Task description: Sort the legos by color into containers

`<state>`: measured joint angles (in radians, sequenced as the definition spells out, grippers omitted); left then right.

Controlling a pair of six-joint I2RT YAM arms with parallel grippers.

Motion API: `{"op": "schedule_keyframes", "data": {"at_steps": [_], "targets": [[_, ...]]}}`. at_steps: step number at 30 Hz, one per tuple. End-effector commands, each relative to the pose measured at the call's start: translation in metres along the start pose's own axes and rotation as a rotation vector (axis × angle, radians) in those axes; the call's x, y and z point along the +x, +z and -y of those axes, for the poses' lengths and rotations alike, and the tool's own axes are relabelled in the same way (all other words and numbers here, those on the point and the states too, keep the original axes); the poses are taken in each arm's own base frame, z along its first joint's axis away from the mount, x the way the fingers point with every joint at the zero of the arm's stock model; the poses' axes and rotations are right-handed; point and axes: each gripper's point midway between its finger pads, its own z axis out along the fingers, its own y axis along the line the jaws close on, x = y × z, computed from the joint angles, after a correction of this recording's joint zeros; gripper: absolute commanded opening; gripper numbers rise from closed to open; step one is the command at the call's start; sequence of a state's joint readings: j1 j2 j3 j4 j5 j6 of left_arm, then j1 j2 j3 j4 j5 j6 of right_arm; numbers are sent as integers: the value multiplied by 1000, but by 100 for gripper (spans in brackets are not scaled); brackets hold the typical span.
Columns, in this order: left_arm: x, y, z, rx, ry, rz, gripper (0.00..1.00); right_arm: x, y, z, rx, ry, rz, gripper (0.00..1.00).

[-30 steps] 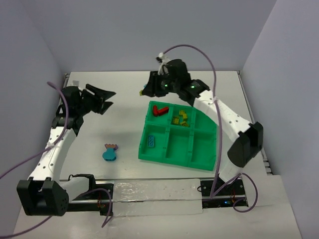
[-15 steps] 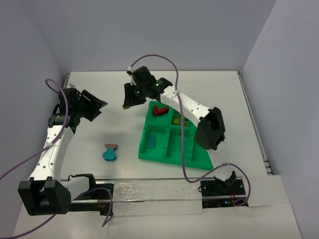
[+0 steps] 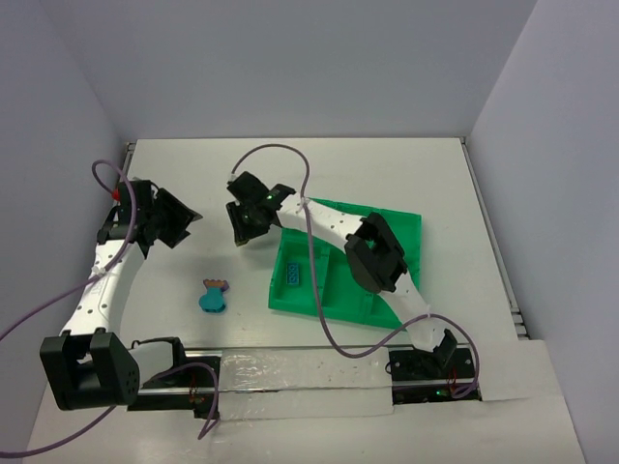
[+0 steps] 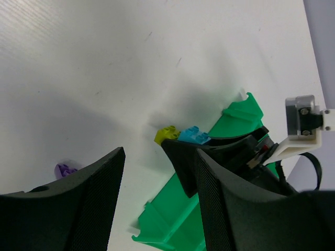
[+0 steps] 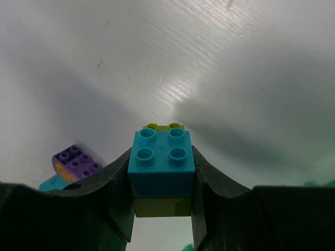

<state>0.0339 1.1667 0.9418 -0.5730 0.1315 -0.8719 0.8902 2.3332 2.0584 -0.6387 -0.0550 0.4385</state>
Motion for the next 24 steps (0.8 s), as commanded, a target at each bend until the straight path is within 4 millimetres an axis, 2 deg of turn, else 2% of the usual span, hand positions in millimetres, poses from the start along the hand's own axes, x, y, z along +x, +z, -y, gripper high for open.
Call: {"op": "schedule_keyframes", "data": {"at_steps": [1, 3, 5, 10, 15, 20, 24], "targets": [[-4, 1, -7, -29, -5, 19, 63, -18, 12, -14, -1, -44, 81, 40], [-5, 1, -7, -30, -5, 21, 64, -14, 19, -19, -12, -47, 69, 58], [-5, 1, -7, -30, -2, 22, 64, -12, 23, -25, -37, -50, 57, 71], [-10, -1, -6, -39, 4, 34, 65, -16, 16, -36, -72, -52, 53, 82], [-12, -3, -4, -36, 8, 44, 66, -42, -26, -42, -85, -66, 130, 82], [-13, 3, -7, -51, 14, 38, 66, -68, -92, -53, -148, -118, 223, 82], [-10, 13, -9, -76, 16, 1, 65, -78, -139, -54, -169, -157, 292, 82]]}}
